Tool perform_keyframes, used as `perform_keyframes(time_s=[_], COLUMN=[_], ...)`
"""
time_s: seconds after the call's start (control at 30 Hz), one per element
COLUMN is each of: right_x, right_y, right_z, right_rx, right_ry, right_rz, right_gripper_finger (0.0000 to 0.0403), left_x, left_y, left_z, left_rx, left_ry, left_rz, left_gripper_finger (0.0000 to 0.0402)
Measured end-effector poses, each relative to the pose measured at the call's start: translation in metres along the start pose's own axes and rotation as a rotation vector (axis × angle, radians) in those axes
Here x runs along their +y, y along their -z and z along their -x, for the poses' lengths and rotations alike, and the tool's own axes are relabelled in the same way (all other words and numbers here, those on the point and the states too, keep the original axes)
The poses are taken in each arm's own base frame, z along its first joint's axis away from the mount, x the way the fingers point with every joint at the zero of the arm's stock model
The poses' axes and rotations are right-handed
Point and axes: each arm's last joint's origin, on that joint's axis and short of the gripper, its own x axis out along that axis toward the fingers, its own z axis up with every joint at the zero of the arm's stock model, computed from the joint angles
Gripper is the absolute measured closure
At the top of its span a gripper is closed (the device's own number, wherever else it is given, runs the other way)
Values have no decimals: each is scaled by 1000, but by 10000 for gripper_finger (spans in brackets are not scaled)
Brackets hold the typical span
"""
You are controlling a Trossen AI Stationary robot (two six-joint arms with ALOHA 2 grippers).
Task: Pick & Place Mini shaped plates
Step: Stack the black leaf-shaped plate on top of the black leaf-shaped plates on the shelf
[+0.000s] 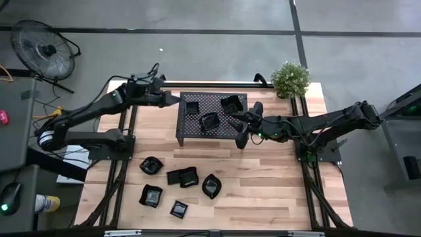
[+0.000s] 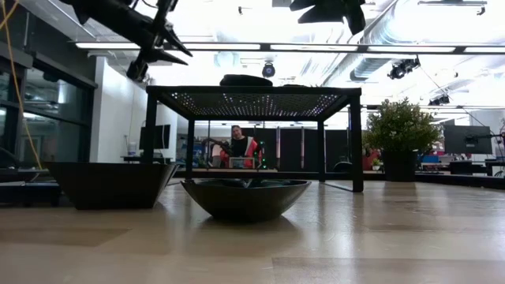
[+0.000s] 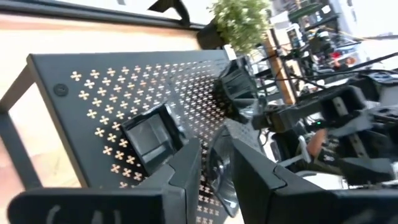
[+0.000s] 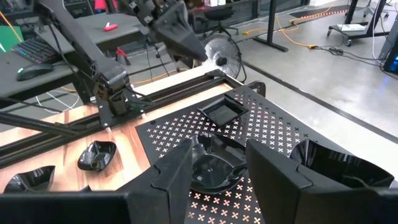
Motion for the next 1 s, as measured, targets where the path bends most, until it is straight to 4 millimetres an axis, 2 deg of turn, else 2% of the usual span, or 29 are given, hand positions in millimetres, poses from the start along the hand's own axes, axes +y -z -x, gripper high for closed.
perform_keyframes(time_s=[0.27,0.57,1.0], right_x=[0,-2,-19], right_y=[0,0,-10], right_z=[0,2,39], right_rx=[-1,13,100], right_ry=[0,5,-81], right_rz=[-1,-45,-95], right_gripper_finger=[258,258,258], left_x=[-11,-28,-47], left_y=[8,39,78], left_z=[10,7,11], left_rx=[21,141,227], left_ry=[65,103,126], left_rz=[-31,-110,-177], left_gripper_finger=[318,318,318])
